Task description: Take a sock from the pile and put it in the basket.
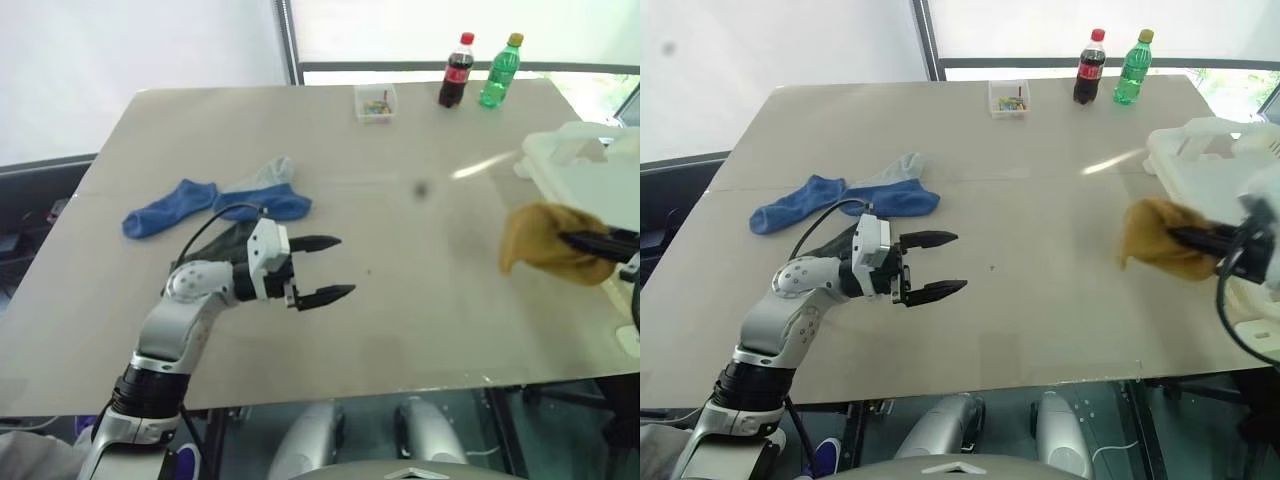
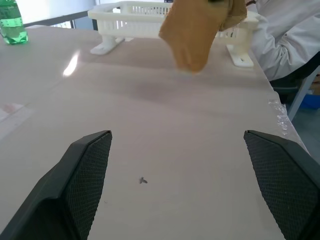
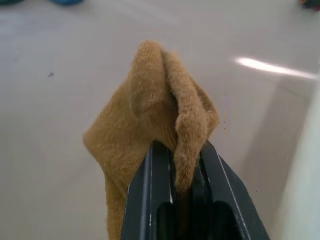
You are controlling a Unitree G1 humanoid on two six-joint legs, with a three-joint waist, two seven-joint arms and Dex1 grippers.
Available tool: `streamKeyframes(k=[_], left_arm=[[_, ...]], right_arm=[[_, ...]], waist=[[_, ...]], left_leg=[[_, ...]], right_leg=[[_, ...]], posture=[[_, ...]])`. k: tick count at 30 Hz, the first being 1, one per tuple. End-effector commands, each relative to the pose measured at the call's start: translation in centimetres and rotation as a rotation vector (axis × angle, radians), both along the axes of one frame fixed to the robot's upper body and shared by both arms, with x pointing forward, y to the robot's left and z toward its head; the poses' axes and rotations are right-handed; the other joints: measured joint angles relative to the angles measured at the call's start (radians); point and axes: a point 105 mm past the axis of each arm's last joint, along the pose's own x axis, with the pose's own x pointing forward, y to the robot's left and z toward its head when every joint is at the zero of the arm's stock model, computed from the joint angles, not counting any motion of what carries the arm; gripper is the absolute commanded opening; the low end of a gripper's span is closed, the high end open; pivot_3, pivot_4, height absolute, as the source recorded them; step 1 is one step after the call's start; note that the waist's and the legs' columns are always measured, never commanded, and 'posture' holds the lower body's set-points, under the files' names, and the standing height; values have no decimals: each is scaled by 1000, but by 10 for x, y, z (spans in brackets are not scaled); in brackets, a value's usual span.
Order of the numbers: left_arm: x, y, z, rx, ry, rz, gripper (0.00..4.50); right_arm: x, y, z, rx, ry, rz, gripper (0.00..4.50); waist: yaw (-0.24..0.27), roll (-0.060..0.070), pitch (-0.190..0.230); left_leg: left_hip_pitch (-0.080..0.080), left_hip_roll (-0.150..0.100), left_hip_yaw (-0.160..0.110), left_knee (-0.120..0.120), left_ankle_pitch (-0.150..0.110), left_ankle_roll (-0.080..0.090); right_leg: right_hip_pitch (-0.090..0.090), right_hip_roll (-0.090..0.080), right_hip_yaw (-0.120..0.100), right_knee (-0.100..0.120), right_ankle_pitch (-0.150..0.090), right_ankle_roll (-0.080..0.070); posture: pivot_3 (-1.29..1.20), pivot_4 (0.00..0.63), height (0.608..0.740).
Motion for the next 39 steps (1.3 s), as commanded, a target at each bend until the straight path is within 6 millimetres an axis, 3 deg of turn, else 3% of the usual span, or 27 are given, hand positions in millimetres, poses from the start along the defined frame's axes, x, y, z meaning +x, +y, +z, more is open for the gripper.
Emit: streamKeyframes(k=[1,3,7,14,23,24,28,37,39], left_arm=[[-2,2,12,0,-52,-6,4500],[-3,2,12,6,-53,-5,4500],[-4,3,12,9,-54,2,4500],[-4,6,9,12,-44,21,4500],[-5,8,5,18,-31,28,4500],[-5,8,5,19,-30,27,4500],[-5,6,5,20,-27,16,4500],[-3,5,5,26,-31,9,4500],[-3,5,5,28,-32,11,4500]], right_arm=[[9,36,-28,25,15,68,37],[19,50,-44,40,20,71,37],[33,56,-66,28,18,68,37],[42,65,-86,6,-24,112,37],[38,75,-65,-7,-186,114,3845],[37,73,-65,-11,-182,100,4086],[31,67,-77,-35,-86,35,4086],[20,75,-120,-104,129,72,4086],[24,75,-128,-120,153,66,3565]], waist=[[0,0,0],[-4,0,1],[5,0,1],[9,0,1],[-1,0,1],[-1,0,1],[0,0,1],[-1,-1,-1],[-7,-3,-3]], left_leg=[[-1,0,0,0,0,0],[-1,-1,0,0,2,-4],[-2,-3,0,1,2,-4],[-2,-2,0,0,2,-4],[-1,-2,0,0,2,-4],[-1,-2,0,0,2,-4],[-1,-2,0,0,2,-4],[0,-2,0,0,2,-4],[1,-2,0,0,2,-4]], right_leg=[[0,0,0,0,0,0],[-1,-1,0,0,0,0],[-1,-2,0,-1,0,1],[-1,-1,0,-2,0,1],[-1,-1,0,0,0,1],[-1,-1,0,0,0,1],[-1,-1,0,0,0,1],[-1,-1,0,-1,0,1],[-1,-1,0,-1,0,1]], posture=[[0,150,740],[0,150,740],[0,150,740],[0,150,740],[0,150,740],[0,150,740],[0,150,740],[0,150,740],[0,150,740]])
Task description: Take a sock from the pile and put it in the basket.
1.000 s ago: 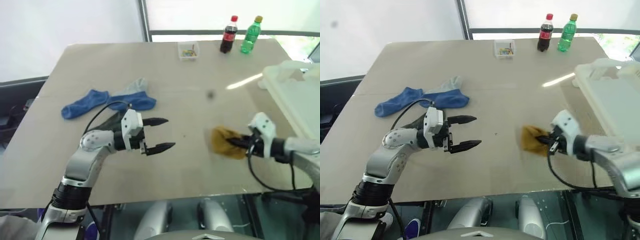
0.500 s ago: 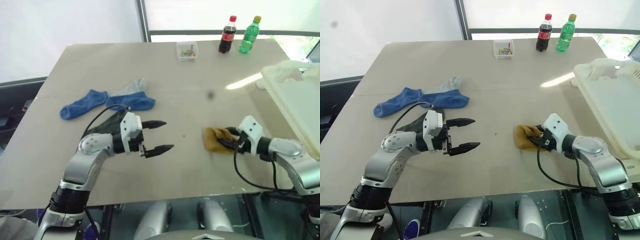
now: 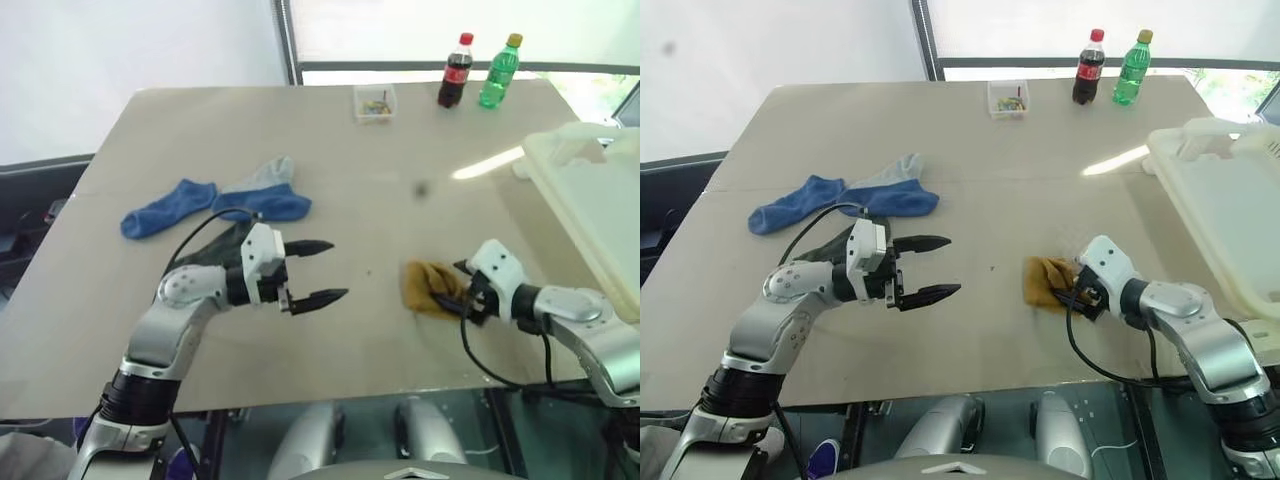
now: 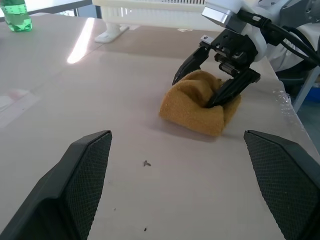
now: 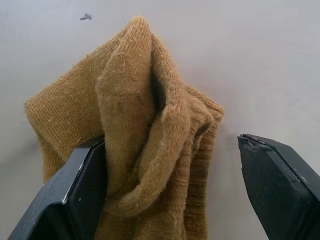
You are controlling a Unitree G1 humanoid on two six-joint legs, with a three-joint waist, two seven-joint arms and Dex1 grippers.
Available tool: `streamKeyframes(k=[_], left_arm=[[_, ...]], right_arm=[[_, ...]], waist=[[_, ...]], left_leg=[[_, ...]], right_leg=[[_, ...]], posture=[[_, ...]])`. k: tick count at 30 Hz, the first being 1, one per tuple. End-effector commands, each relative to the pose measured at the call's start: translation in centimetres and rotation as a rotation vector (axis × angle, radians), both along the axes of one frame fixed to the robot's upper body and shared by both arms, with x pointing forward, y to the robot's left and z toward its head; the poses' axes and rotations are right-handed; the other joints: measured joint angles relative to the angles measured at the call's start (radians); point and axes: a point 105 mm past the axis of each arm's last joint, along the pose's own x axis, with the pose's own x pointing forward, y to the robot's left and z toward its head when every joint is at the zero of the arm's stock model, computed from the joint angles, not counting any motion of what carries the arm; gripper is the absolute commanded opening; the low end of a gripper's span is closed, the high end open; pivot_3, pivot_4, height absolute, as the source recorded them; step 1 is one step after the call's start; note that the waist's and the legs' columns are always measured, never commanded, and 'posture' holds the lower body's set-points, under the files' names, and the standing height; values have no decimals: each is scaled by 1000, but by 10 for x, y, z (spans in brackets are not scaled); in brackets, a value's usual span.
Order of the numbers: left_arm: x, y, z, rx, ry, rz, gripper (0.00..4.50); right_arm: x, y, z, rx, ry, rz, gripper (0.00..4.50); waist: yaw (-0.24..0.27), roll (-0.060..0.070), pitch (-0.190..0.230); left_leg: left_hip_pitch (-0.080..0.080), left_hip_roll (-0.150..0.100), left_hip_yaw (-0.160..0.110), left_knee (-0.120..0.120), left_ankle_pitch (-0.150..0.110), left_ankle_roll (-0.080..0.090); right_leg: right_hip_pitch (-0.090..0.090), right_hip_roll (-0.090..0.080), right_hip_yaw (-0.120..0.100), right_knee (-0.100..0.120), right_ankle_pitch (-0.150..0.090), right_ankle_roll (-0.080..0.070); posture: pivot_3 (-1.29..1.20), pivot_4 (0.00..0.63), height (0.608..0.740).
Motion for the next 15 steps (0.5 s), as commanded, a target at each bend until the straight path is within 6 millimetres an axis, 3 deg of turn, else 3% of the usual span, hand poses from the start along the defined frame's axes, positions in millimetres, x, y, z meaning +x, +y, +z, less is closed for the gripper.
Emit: streamKeyframes(k=[1,2,4,8,11,15], left_arm=[[0,0,9,2,-39,-5,4500],[0,0,9,2,-39,-3,4500],[0,0,10,0,-39,0,4500],[-2,0,10,0,-41,11,4500],[-2,1,10,-2,-43,25,4500],[-3,2,10,-8,-42,38,4500]], right_arm=[[-7,-1,-38,-65,153,5,3106],[-8,0,-41,-71,166,18,2879],[-8,0,-52,-77,206,16,1820],[-8,-5,-66,-76,240,8,202],[2,-3,-49,1,138,-2,24],[18,0,12,184,-166,8,24]], waist=[[-5,-2,-2],[-6,-3,-3],[-8,-4,-3],[-7,-7,-6],[-5,-9,-7],[-4,-6,-4]], left_leg=[[0,0,0,0,0,0],[1,0,0,0,0,0],[5,0,0,0,-1,1],[20,1,-1,-3,-3,5],[28,1,-3,-3,-4,5],[30,1,-4,-3,-4,3]], right_leg=[[0,0,0,0,0,0],[0,0,0,0,0,0],[5,0,0,0,0,0],[20,0,0,-3,0,0],[30,0,0,-5,-1,0],[32,0,0,-5,-1,0]], posture=[[0,150,740],[0,150,740],[0,150,740],[0,150,740],[0,150,740],[0,150,740]])
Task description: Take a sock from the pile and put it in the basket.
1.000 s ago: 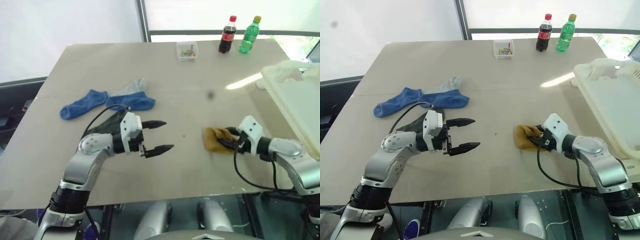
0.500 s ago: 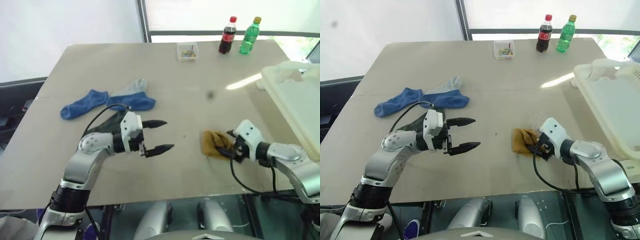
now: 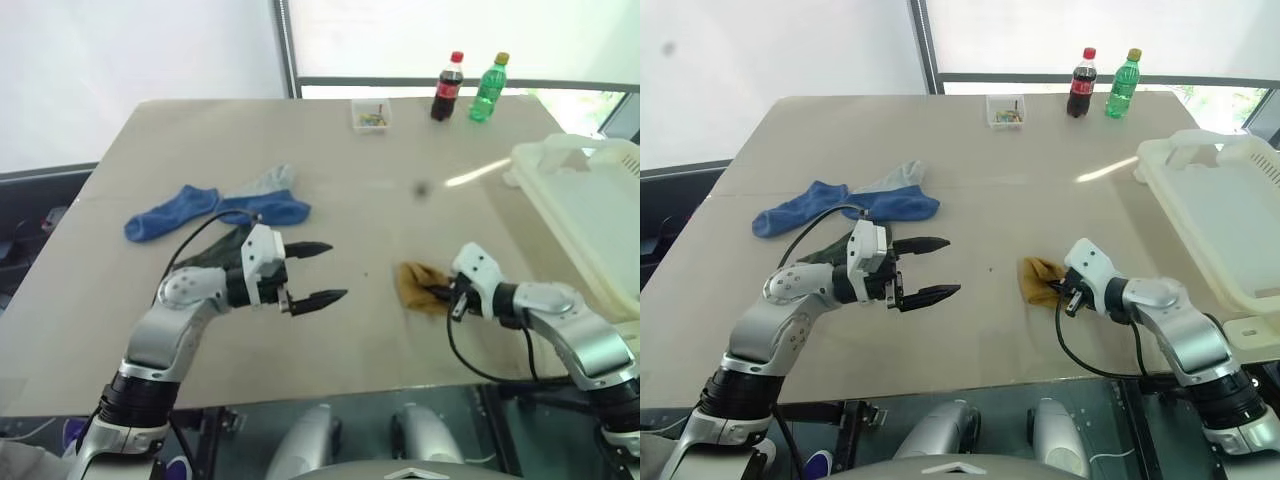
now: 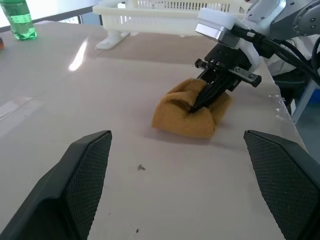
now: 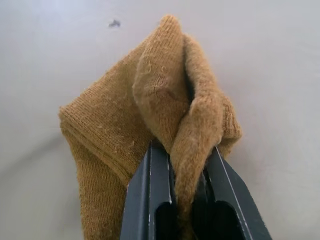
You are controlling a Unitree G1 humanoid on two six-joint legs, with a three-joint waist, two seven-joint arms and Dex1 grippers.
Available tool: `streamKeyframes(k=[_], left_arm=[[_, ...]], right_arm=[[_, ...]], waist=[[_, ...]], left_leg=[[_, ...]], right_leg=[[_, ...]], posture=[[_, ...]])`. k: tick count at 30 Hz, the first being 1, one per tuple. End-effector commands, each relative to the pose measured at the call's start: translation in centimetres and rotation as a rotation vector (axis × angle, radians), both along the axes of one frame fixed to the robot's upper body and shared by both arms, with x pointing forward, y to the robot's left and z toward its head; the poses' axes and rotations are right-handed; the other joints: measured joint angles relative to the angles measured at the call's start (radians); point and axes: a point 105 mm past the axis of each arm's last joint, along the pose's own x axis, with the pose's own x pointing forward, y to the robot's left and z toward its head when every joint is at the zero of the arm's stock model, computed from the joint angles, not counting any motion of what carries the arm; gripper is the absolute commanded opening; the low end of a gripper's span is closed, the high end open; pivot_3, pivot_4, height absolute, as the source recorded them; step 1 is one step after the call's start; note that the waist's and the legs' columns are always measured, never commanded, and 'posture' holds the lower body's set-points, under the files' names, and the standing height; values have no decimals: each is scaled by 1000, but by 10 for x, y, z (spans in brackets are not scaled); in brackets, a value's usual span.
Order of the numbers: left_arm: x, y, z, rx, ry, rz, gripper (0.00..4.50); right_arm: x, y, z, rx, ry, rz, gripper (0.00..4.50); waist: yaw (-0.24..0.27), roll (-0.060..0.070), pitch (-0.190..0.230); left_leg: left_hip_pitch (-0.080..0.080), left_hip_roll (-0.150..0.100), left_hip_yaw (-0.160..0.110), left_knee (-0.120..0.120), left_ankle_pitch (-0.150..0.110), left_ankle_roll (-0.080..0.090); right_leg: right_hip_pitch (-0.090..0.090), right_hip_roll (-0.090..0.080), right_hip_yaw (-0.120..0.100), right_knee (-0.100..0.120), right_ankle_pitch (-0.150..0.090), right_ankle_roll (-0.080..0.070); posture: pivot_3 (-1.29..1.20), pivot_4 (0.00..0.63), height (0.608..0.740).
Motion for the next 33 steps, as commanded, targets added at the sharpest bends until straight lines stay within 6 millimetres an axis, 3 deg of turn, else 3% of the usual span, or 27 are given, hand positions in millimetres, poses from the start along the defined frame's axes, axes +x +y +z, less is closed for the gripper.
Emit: streamKeyframes(k=[1,6,10,14,16,18,24,27,30,33], left_arm=[[-3,0,13,-14,-57,5,4500],[-1,-4,16,-40,-61,4,4500],[2,-10,30,-104,-77,-18,4500],[5,-13,41,-122,-109,-36,4500],[8,-16,48,-136,-128,-37,4500],[10,-19,52,-149,-143,-41,4500],[13,-24,59,-185,-157,-44,4500],[13,-25,58,-191,-160,-43,4500],[12,-27,57,-193,-158,-40,4500],[11,-27,57,-201,-158,-23,4500]], right_arm=[[12,-13,41,123,-191,-73,24],[28,-52,99,299,-341,-284,24],[35,-104,150,460,-402,-495,24],[35,-166,187,423,-398,-732,24],[35,-206,188,425,-293,-906,24],[33,-227,176,400,-192,-991,24],[39,-248,130,364,42,-1053,24],[48,-246,105,351,122,-1034,24],[56,-249,88,319,143,-1065,24],[61,-255,85,283,107,-1079,24]], waist=[[-1,6,5],[0,10,7],[3,11,8],[6,11,8],[9,13,9],[15,13,9],[-5,13,9],[-7,14,9],[-9,14,9],[-5,13,8]], left_leg=[[-1,0,0,0,0,0],[-18,-1,2,1,4,-3],[-22,-1,1,-1,4,-3],[-31,-2,2,0,4,-3],[-33,-2,4,1,4,-3],[-33,-2,4,0,4,-3],[-33,-1,9,0,4,-2],[-32,-1,12,0,4,-2],[-31,0,12,1,4,-2],[-31,0,12,1,4,-2]], right_leg=[[-1,0,0,0,0,0],[-20,0,0,5,1,0],[-23,-1,0,3,1,-1],[-32,-1,0,4,1,-1],[-34,-1,0,4,1,-1],[-34,-2,0,3,1,-1],[-34,-1,4,3,1,-1],[-34,0,5,4,1,-1],[-34,1,6,4,1,0],[-33,1,5,5,1,0]], posture=[[0,150,740],[0,150,740],[0,150,740],[0,150,740],[0,150,740],[0,150,740],[0,150,740],[0,150,740],[0,150,740],[0,150,740]])
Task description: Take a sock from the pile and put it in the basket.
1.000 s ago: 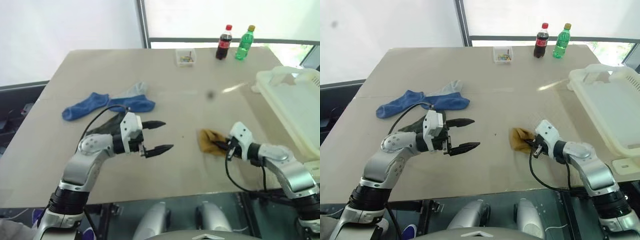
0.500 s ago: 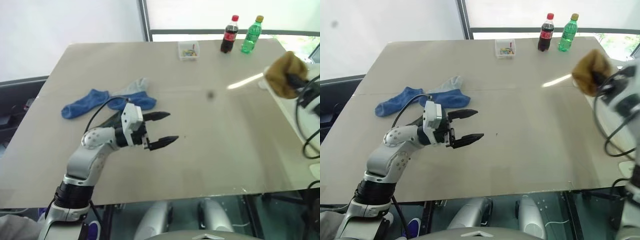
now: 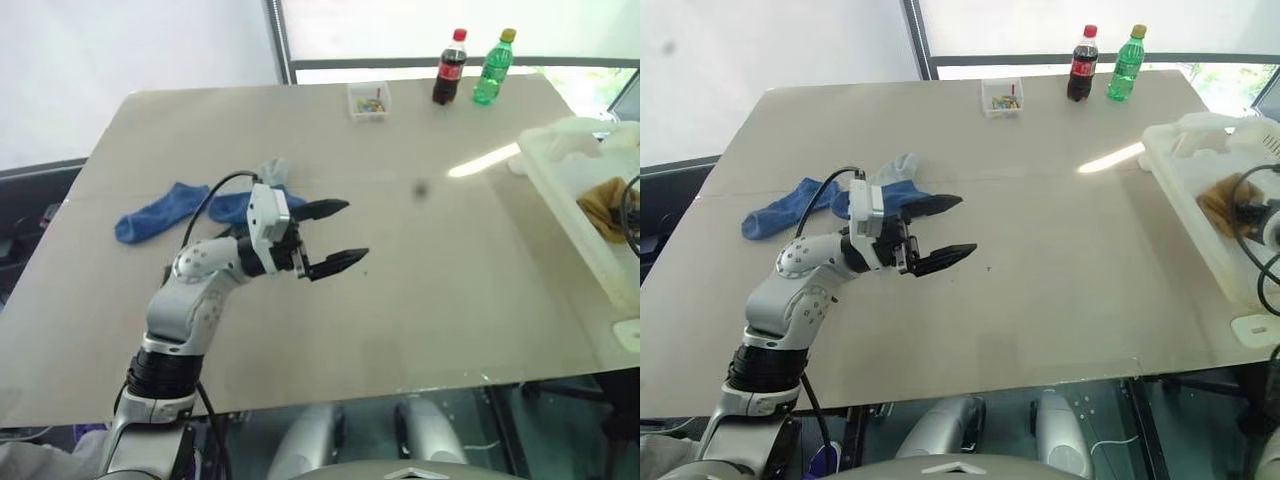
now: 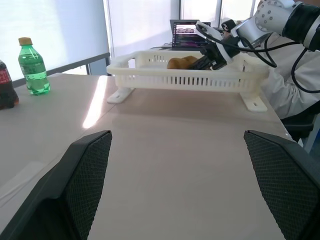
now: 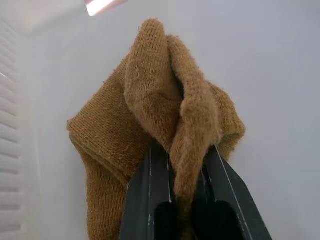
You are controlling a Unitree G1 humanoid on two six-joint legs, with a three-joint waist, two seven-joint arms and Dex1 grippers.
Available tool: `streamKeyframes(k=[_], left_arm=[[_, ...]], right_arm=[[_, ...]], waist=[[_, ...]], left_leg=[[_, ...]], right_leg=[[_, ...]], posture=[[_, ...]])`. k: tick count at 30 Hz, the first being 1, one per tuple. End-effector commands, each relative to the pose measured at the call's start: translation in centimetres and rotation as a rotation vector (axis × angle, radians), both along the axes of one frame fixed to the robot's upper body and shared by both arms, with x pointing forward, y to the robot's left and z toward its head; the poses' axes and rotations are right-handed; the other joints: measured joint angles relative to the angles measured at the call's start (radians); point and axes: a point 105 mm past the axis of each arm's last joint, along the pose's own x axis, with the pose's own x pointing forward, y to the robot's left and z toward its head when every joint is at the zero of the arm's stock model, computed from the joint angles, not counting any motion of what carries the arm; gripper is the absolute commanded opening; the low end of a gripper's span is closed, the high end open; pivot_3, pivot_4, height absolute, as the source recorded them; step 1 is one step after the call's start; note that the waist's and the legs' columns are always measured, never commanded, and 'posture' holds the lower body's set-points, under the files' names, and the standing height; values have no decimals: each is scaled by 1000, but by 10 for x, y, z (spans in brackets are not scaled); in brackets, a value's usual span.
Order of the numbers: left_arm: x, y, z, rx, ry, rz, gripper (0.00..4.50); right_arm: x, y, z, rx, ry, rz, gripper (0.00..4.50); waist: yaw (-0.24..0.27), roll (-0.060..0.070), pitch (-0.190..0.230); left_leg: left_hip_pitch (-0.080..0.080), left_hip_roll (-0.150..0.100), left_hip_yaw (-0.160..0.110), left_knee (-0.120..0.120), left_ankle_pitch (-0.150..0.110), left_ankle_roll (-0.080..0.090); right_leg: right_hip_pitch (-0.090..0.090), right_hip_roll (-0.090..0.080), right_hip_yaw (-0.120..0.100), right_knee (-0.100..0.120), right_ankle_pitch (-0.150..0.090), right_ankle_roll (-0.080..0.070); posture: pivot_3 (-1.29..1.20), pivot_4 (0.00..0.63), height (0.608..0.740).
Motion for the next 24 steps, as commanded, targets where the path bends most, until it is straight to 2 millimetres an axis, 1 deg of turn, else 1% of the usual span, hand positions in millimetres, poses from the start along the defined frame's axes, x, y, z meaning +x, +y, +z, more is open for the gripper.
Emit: streamKeyframes(k=[1,2,3,5,6,7,8,9,12,14,17,20,21,22,23,24], left_arm=[[-4,-1,8,-20,-32,12,4500],[-5,0,8,-21,-30,14,4500],[-5,0,7,-26,-17,17,4500],[-6,0,7,-28,-3,16,4500],[-8,-1,6,-27,7,9,4500],[-9,-2,5,-27,10,6,4500],[-9,-2,6,-29,10,5,4500],[-9,-3,6,-33,9,5,4500],[-7,-4,7,-40,9,4,4500],[-6,-7,4,-34,18,-3,4500],[-4,-9,2,-32,25,-1,4500],[3,-8,-1,-7,-8,39,4500],[6,-7,-3,1,-14,55,4500],[9,-5,-5,11,-27,76,4500],[11,-3,-6,5,-15,85,4500],[13,0,-7,-8,5,99,4500]], right_arm=[[3,-7,-6,-55,10,-11,24],[3,-6,-6,-57,8,-4,850],[3,-7,-4,-64,8,-3,1164],[0,-6,1,-69,5,14,2122],[-2,-7,5,-87,-2,24,2483],[-5,-6,9,-98,-8,35,2750],[-7,-4,12,-102,-15,46,3273],[-10,-1,17,-89,-31,60,3594],[-19,1,30,-57,-99,49,3594],[-26,-3,41,-69,-188,14,3594],[-36,-3,44,75,-239,-22,3594],[-43,3,50,149,-309,-20,3594],[-46,5,54,147,-341,-16,3594],[-48,14,63,103,-392,18,3594],[-50,26,72,9,-436,71,3594],[-53,45,76,-92,-451,145,3594]], waist=[[2,0,0],[3,0,0],[4,0,0],[4,0,0],[3,0,0],[4,0,0],[4,0,0],[4,0,0],[5,0,0],[7,0,0],[8,0,0],[7,0,0],[6,0,0],[5,0,0],[5,1,-1],[6,1,-1]], left_leg=[[0,0,0,0,0,0],[0,0,0,0,0,0],[0,0,0,0,0,0],[0,0,0,1,0,0],[0,0,0,1,0,0],[0,0,0,1,0,0],[0,0,-1,0,0,0],[-1,0,-1,0,0,0],[-1,0,-1,0,0,0],[-1,0,-1,0,0,0],[-1,-1,-2,1,0,0],[-1,-1,-2,1,0,0],[-1,0,-2,1,0,0],[-1,0,-2,0,0,0],[-1,0,-2,0,0,0],[-1,0,-1,0,0,0]], right_leg=[[0,0,0,0,0,0],[0,0,0,0,0,0],[0,0,0,0,0,0],[0,0,0,0,0,0],[0,0,0,0,0,0],[0,0,0,0,0,0],[0,0,-1,0,0,0],[0,0,-1,0,0,0],[0,0,-1,0,0,0],[0,-1,-1,0,0,0],[0,-1,-1,0,0,0],[0,-1,-1,0,0,0],[0,0,-1,0,0,0],[0,0,-1,0,0,0],[0,0,-1,1,0,0],[0,0,-1,1,0,0]], posture=[[0,150,740],[0,150,740],[0,150,740],[0,150,740],[0,150,740],[0,150,740],[0,150,740],[0,150,740],[0,150,740],[0,150,740],[0,150,740],[0,150,740],[0,150,740],[0,150,740],[0,150,740],[0,150,740]])
